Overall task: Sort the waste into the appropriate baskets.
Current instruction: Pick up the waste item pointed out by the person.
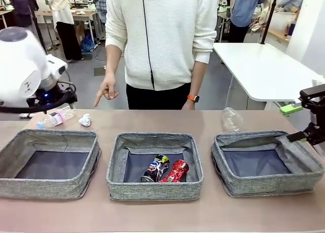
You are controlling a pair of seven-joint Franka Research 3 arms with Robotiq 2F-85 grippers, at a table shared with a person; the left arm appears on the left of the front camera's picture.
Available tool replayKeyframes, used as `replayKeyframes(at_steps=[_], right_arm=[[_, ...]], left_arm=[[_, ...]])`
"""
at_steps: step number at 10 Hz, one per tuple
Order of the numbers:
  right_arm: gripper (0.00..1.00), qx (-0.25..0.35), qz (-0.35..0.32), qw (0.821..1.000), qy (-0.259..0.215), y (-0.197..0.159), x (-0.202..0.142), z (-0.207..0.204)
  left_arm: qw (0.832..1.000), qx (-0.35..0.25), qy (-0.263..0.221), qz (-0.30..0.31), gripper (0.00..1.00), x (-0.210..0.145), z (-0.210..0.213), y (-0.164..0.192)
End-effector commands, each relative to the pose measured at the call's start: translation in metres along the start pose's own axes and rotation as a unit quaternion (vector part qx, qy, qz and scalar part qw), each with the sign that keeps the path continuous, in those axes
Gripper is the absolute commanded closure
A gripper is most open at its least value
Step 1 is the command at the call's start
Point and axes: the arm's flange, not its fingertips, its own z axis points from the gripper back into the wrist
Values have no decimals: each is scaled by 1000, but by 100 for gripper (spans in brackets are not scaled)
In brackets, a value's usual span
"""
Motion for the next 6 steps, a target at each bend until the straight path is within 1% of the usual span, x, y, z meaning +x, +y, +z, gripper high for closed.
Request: replayKeyframes(at_steps=[1,3,5,6], right_arm=[[0,4,-9,1000,-9,3,3,0],[0,4,-9,1000,-9,3,3,0],[0,4,-9,1000,-9,3,3,0],[0,4,-9,1000,-9,3,3,0]], left_arm=[[997,-6,64,-33,0,27,-2,-57],[994,-11,93,-58,0,32,-19,-65],[992,-6,109,-65,0,37,-36,-68],[990,-19,117,-72,0,40,-43,-68]])
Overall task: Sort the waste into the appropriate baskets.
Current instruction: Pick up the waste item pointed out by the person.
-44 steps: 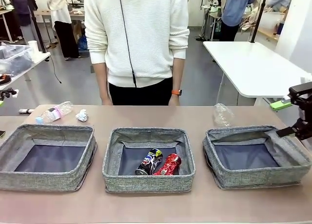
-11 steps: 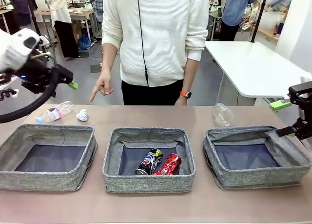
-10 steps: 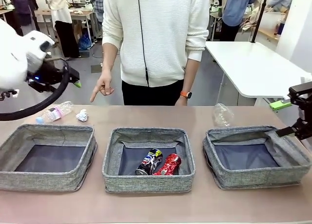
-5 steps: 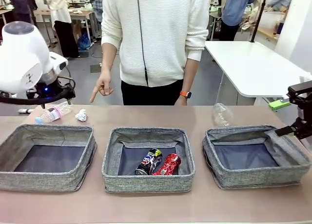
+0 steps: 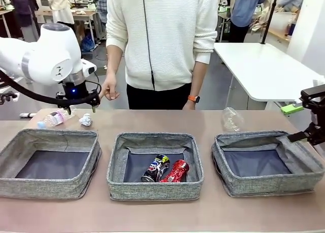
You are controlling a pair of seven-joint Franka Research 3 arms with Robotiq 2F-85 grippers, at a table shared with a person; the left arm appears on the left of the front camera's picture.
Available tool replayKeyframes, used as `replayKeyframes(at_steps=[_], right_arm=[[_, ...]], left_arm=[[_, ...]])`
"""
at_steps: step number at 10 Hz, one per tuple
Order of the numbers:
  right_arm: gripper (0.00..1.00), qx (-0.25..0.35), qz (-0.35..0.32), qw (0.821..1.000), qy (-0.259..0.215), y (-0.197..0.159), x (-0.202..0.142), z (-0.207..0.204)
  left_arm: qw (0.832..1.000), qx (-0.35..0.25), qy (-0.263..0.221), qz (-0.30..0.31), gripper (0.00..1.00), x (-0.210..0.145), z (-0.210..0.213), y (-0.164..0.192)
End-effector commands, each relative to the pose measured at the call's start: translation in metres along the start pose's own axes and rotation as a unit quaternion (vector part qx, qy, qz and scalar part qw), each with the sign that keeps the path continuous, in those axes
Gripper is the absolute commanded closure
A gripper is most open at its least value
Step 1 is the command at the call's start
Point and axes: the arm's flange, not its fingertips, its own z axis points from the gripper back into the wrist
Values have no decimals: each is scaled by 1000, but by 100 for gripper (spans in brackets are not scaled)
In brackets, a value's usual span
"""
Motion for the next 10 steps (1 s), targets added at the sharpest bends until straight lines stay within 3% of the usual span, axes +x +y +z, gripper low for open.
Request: replayKeyframes(at_steps=[1,5,10], right_arm=[[0,4,-9,1000,-9,3,3,0],[0,4,-9,1000,-9,3,3,0],[0,4,-9,1000,-9,3,3,0]], left_arm=[[1000,-14,8,-15,0,13,-4,6],[998,-35,37,-37,0,31,-52,-3],[999,-42,12,-10,0,42,-82,-3]])
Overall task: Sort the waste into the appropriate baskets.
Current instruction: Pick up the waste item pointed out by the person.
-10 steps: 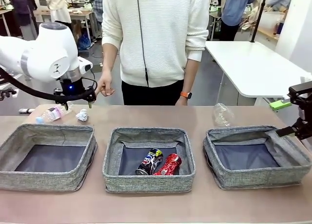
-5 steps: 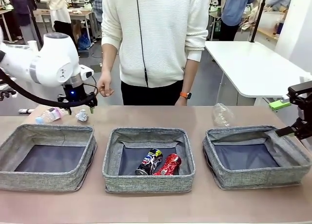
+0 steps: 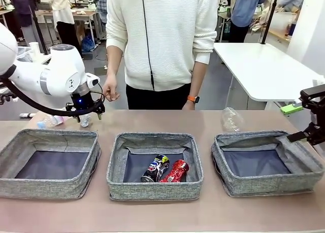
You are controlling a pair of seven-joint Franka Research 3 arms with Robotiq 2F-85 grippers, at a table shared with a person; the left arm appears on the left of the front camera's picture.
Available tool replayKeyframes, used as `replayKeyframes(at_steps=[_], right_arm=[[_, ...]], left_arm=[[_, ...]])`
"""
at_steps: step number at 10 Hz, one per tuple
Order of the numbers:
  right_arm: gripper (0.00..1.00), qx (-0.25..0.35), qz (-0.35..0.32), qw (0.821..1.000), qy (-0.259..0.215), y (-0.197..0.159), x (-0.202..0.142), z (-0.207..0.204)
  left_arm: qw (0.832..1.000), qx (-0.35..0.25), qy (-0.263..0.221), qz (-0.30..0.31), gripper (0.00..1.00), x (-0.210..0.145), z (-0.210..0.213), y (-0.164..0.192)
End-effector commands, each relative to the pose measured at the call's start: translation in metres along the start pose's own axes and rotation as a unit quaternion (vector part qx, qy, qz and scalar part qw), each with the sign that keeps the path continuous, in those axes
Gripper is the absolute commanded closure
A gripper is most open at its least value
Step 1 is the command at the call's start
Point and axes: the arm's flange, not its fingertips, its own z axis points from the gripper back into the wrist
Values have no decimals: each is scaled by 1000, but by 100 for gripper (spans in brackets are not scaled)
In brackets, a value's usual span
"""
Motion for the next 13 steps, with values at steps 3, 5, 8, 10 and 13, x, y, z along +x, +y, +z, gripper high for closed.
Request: replayKeyframes(at_steps=[3,5,8,10,13], right_arm=[[0,4,-9,1000,-9,3,3,0],[0,4,-9,1000,-9,3,3,0],[0,4,-9,1000,-9,3,3,0],[0,4,-9,1000,-9,3,3,0],[0,4,-9,1000,-9,3,3,0]], left_arm=[[1000,1,-13,10,0,3,1,1],[1000,19,-13,8,59,2,-1,0],[1000,26,-13,7,100,1,-2,2],[1000,28,-13,6,95,1,-2,4],[999,30,-12,7,100,-1,-2,6]])
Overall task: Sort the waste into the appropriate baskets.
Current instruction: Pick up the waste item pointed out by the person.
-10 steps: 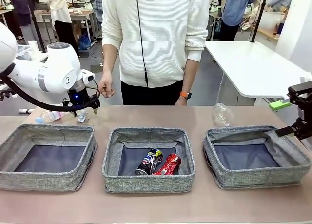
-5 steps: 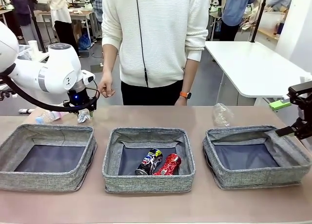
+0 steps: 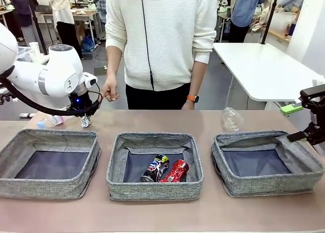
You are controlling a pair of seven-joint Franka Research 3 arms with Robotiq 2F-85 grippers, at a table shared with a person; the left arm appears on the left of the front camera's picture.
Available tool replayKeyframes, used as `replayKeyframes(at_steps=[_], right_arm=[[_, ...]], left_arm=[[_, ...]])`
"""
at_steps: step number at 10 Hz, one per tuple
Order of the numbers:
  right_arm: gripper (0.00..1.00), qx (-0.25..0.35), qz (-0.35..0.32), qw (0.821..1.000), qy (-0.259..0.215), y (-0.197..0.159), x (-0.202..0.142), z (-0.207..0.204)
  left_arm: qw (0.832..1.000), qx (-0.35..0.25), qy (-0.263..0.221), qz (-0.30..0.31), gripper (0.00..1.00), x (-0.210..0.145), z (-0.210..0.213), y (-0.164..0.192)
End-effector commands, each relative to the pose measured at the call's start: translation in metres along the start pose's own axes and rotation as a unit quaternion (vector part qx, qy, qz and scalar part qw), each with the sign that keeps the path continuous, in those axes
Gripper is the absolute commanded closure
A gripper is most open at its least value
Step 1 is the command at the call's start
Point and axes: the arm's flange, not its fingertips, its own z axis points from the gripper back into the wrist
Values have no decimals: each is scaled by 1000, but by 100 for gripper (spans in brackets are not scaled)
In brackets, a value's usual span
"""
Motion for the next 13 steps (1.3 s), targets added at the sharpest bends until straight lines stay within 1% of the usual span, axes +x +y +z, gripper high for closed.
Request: replayKeyframes(at_steps=[1,4,5,6,7,8,9,10,11,12,13], right_arm=[[0,4,-9,1000,-9,3,3,0],[0,4,-9,1000,-9,3,3,0],[0,4,-9,1000,-9,3,3,0],[0,4,-9,1000,-9,3,3,0],[0,4,-9,1000,-9,3,3,0],[0,4,-9,1000,-9,3,3,0],[0,4,-9,1000,-9,3,3,0],[0,4,-9,1000,-9,3,3,0],[0,4,-9,1000,-9,3,3,0],[0,4,-9,1000,-9,3,3,0],[0,4,-9,1000,-9,3,3,0]], left_arm=[[1000,14,0,8,100,-5,0,0],[999,16,-6,32,100,-7,15,8],[998,36,7,49,100,-14,46,18],[999,15,-10,44,100,-25,106,38],[997,0,-40,59,100,-38,162,56],[997,-48,-17,50,100,-66,213,71],[995,-98,-4,35,100,-106,250,81],[993,-121,3,3,100,-146,268,88],[988,-146,-8,-41,100,-189,273,95],[990,-129,-37,-49,100,-219,266,97],[992,-114,-49,7,100,-203,255,102]])
